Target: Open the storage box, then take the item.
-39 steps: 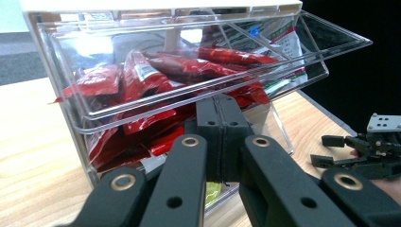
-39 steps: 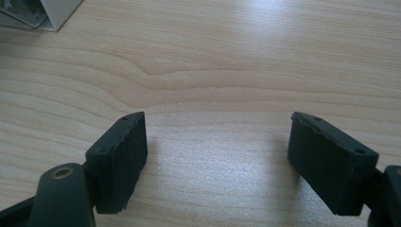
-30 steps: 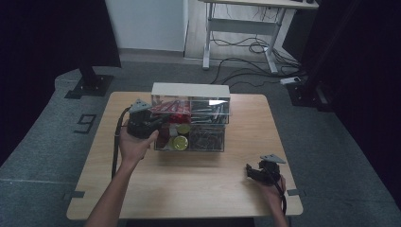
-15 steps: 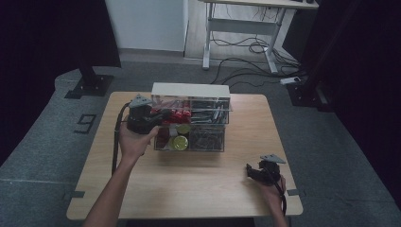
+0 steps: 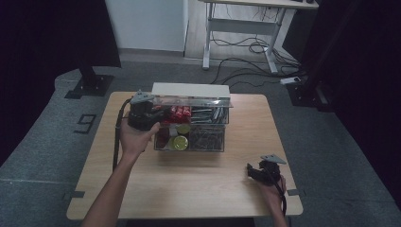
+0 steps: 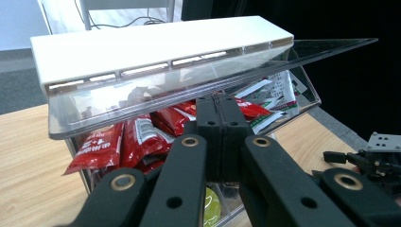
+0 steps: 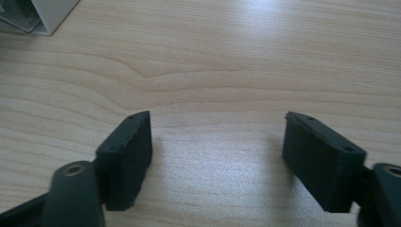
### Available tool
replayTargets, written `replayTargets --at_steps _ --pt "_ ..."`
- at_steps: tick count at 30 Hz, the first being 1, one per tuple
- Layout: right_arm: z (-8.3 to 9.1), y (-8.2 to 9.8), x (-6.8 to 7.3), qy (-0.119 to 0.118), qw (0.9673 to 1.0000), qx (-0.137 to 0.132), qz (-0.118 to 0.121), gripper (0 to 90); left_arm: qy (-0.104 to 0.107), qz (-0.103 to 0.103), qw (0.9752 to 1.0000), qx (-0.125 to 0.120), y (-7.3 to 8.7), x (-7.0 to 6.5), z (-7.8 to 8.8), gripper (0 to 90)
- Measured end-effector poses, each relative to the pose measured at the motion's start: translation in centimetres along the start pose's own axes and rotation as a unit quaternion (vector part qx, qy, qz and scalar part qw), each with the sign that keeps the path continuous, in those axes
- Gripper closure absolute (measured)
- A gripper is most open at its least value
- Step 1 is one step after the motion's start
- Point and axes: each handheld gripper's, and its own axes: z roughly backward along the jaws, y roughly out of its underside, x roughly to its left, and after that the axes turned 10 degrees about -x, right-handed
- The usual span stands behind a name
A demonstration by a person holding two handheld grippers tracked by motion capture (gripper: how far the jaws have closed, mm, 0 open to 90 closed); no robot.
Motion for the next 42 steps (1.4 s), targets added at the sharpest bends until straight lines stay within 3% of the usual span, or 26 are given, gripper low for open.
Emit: replayTargets --at_steps 5,9,25,37,42 --pt "0.4 -0.2 0.4 -0.011 0.9998 -0.014 -0.007 30.2 0.004 -0.001 1.0000 -0.004 -0.6 0.3 -0.1 89.8" --pt "1.5 -1.5 0.5 -0.028 0.9983 -0.047 -0.021 34.0 0.005 0.001 1.0000 -0.004 -0.8 0.8 -0.4 89.6" --pt "3.8 -4.1 1.2 -0.058 0.9942 -0.087 -0.026 35.4 0.008 0.005 1.0000 0.002 -0.9 1.2 -1.1 89.4" --pt "6.2 -8.1 3.4 -0.103 0.9840 -0.144 -0.016 40.5 0.006 0.001 1.0000 0.006 -1.3 0.8 -1.1 89.2" --pt "6.6 -9.6 4.2 -0.120 0.9806 -0.154 -0.009 42.5 0.007 0.002 1.0000 0.006 -1.3 0.8 -1.1 89.0"
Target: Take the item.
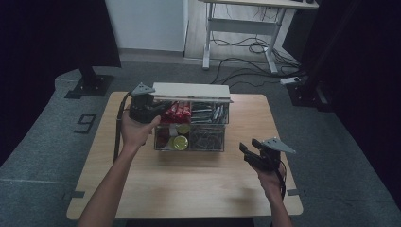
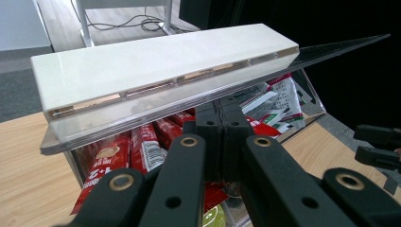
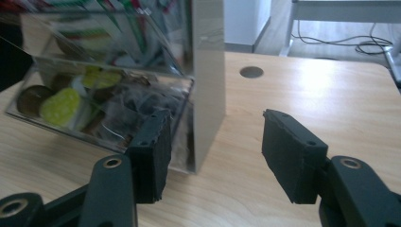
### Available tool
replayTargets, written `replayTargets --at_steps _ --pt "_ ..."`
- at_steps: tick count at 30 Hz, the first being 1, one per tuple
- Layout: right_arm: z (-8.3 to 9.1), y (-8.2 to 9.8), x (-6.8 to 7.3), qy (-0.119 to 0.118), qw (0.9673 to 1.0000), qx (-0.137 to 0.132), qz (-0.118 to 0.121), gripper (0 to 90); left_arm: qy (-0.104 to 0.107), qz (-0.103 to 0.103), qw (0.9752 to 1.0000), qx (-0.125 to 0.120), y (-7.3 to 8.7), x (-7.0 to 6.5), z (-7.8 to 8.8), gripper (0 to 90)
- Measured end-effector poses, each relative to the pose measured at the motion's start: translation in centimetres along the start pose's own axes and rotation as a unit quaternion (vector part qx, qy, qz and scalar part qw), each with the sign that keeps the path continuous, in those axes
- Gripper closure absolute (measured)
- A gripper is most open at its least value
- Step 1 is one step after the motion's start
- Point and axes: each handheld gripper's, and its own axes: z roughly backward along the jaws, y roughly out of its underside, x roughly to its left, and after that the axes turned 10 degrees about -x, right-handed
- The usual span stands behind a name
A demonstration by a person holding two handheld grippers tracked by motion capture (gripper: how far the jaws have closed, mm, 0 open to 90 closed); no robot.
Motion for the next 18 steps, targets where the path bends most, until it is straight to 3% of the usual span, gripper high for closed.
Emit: replayTargets --at_steps 18 --pt "-2.2 -4.5 2.7 -0.035 0.9991 -0.012 0.021 46.1 0.002 0.005 1.0000 0.000 -0.1 0.0 -0.2 89.3"
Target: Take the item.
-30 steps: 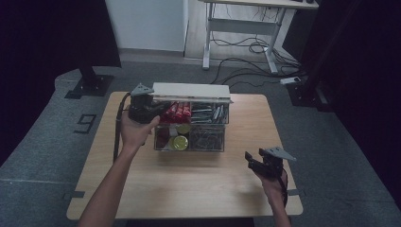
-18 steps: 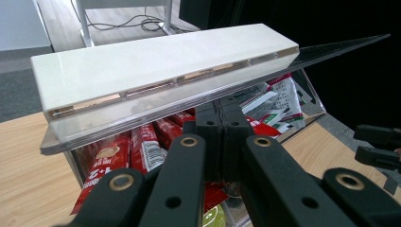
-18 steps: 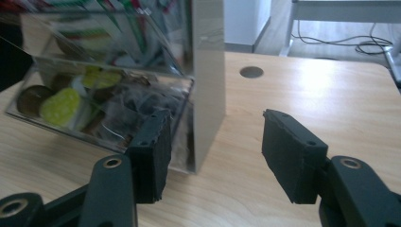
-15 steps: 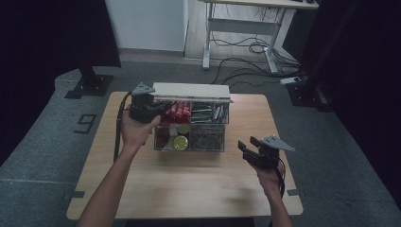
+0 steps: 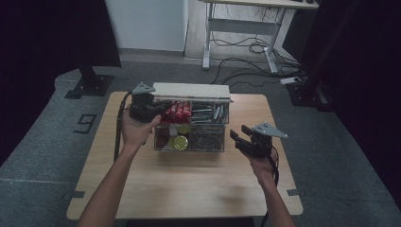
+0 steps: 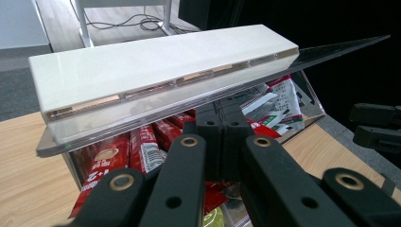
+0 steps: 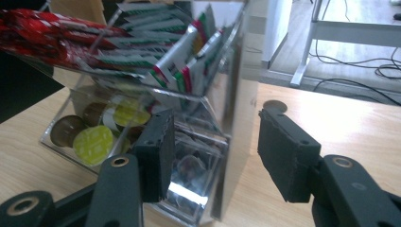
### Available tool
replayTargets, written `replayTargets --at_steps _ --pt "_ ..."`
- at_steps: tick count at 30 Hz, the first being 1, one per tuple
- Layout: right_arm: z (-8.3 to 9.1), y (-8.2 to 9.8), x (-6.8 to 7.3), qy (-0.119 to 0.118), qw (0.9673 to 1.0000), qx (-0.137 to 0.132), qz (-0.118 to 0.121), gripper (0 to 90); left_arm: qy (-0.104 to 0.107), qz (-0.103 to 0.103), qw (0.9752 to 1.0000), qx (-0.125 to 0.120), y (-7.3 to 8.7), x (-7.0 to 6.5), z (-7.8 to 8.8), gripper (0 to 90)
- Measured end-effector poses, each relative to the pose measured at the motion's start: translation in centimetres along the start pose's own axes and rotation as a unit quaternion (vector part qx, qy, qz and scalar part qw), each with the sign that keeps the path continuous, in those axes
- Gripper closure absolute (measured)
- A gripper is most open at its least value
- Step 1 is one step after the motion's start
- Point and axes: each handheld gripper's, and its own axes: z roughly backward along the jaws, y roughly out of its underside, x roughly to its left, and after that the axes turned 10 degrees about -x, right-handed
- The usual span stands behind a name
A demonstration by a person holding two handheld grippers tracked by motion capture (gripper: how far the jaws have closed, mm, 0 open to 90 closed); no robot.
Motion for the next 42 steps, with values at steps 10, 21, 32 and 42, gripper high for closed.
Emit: replayTargets --at_steps 10,21,32,42 --pt "-1.5 -1.5 1.2 -0.007 0.9999 -0.004 0.007 47.0 0.002 0.001 1.0000 0.000 0.0 0.1 -0.1 89.3" --pt "-3.2 -2.3 2.1 -0.012 0.9998 -0.008 0.012 51.5 0.003 0.003 1.0000 0.000 -0.1 0.2 0.0 89.3" --pt "-4.7 -2.5 2.7 -0.017 0.9997 0.000 0.017 52.6 0.005 0.003 1.0000 0.000 -0.2 0.3 -0.1 89.7" --pt "-5.4 -2.7 3.2 -0.017 0.9996 0.002 0.022 53.0 0.004 0.004 1.0000 0.000 -0.2 0.3 -0.1 89.7"
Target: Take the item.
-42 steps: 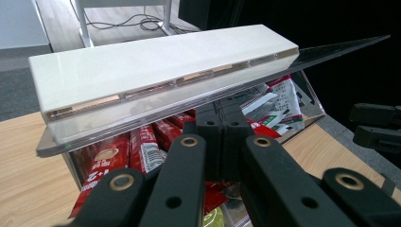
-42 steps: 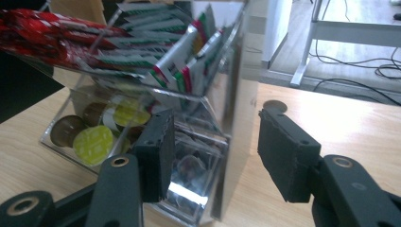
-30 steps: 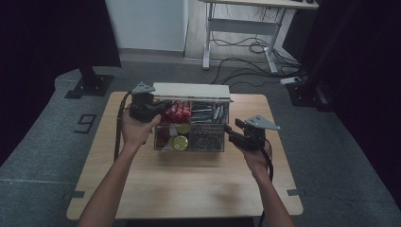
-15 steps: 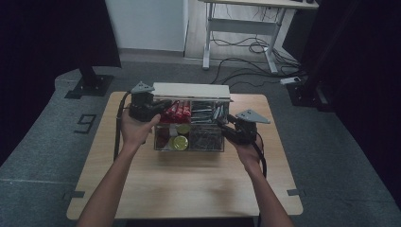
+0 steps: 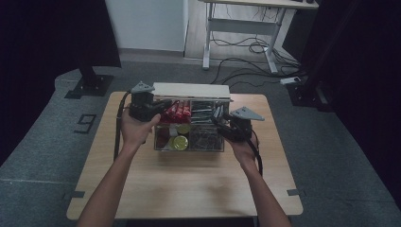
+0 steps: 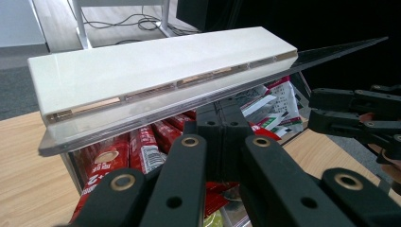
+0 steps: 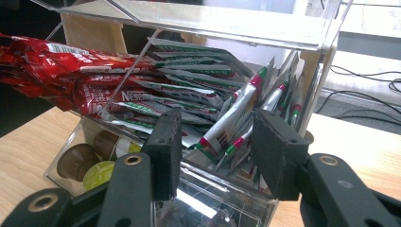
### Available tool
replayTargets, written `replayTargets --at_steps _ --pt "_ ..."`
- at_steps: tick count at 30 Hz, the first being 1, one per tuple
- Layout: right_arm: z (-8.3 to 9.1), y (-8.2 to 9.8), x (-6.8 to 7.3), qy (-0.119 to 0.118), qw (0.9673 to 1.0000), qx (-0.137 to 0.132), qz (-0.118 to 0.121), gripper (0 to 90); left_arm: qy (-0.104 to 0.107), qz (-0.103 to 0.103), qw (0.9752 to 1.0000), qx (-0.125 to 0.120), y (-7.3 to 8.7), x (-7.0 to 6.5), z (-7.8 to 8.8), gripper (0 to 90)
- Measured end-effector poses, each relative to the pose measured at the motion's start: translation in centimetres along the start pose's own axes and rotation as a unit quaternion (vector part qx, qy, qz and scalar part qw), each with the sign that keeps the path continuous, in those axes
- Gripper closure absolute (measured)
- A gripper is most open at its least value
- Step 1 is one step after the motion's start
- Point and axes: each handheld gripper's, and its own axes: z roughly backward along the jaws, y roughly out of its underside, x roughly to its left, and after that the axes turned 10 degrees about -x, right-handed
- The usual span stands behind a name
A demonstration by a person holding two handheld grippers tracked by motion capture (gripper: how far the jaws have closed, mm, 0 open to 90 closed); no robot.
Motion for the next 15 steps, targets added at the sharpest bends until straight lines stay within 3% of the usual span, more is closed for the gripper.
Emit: replayTargets --at_steps 15 --pt "-1.4 -0.3 0.1 0.011 0.9999 0.006 0.007 57.1 0.001 -0.001 1.0000 0.001 0.0 0.0 0.1 89.6"
